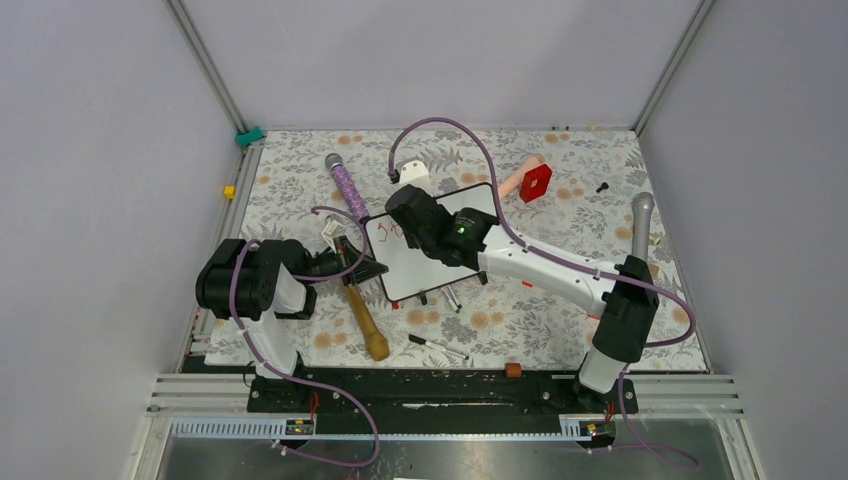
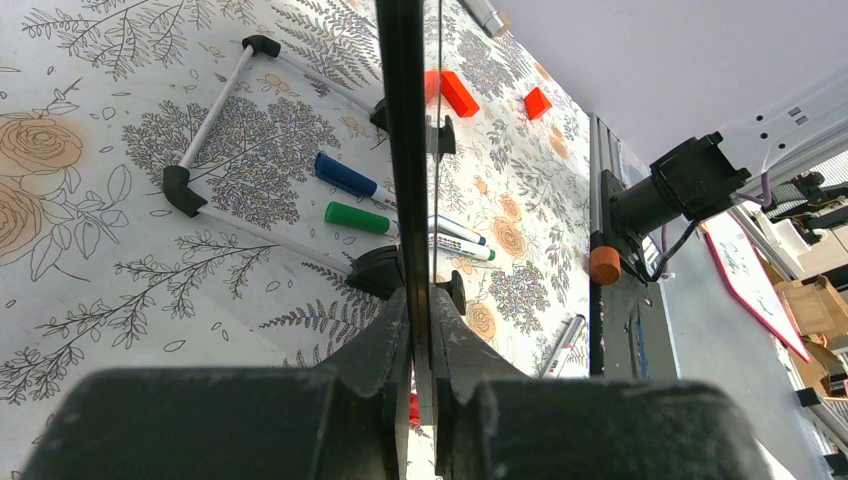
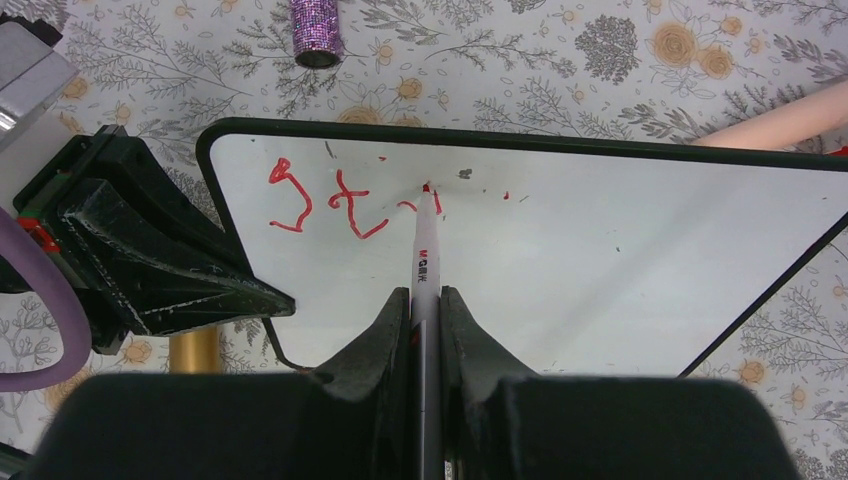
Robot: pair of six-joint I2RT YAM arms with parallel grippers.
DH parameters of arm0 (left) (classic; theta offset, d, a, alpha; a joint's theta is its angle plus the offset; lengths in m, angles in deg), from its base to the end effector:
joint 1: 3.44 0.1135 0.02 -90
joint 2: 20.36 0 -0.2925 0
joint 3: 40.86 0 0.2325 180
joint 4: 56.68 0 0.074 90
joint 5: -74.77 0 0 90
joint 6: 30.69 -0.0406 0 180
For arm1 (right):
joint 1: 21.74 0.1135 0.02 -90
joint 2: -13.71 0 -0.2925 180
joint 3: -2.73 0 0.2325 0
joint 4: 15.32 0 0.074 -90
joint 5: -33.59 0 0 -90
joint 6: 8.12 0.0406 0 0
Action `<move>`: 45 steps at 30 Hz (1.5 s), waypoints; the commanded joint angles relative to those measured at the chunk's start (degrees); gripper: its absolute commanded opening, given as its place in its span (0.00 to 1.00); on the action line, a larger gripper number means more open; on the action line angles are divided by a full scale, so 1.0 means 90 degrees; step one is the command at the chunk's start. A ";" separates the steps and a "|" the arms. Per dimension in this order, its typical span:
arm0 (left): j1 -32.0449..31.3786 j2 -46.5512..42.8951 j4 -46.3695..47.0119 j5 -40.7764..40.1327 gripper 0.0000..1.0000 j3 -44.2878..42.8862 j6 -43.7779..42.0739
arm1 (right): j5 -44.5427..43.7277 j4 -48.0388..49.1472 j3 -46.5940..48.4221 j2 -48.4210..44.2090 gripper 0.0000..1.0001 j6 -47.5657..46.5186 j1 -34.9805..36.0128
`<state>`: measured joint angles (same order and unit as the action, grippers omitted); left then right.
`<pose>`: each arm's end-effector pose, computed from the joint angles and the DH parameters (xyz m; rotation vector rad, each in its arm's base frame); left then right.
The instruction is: Write a sentence on the whiteboard
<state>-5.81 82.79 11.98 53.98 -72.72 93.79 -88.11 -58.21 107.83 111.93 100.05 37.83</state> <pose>0.2477 -0.0482 0.1741 0.5348 1.7138 -1.4339 0.2111 0.3172 0.3670 -0.4537 2.0517 0.2051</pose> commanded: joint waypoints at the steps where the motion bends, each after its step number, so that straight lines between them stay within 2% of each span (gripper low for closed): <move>1: -0.0117 0.0079 0.0082 0.0473 0.00 0.0028 -0.0486 | 0.0261 0.0059 0.0293 0.0118 0.00 -0.0076 -0.0047; 14: -0.0117 0.0075 0.0084 0.0471 0.00 0.0033 -0.0494 | 0.0576 -0.0123 0.0224 0.0139 0.00 -0.0058 -0.0046; 35: -0.0117 0.0067 0.0085 0.0461 0.00 0.0043 -0.0497 | -0.0189 -0.0509 0.0017 0.0006 0.00 -0.0085 -0.0056; 45: -0.0117 0.0071 0.0083 0.0455 0.00 0.0040 -0.0499 | -0.0066 -0.0513 0.0105 -0.0171 0.00 -0.0068 -0.0072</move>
<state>-5.81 82.79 11.78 53.96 -72.72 94.10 -87.35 -62.63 107.39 112.98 99.64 37.83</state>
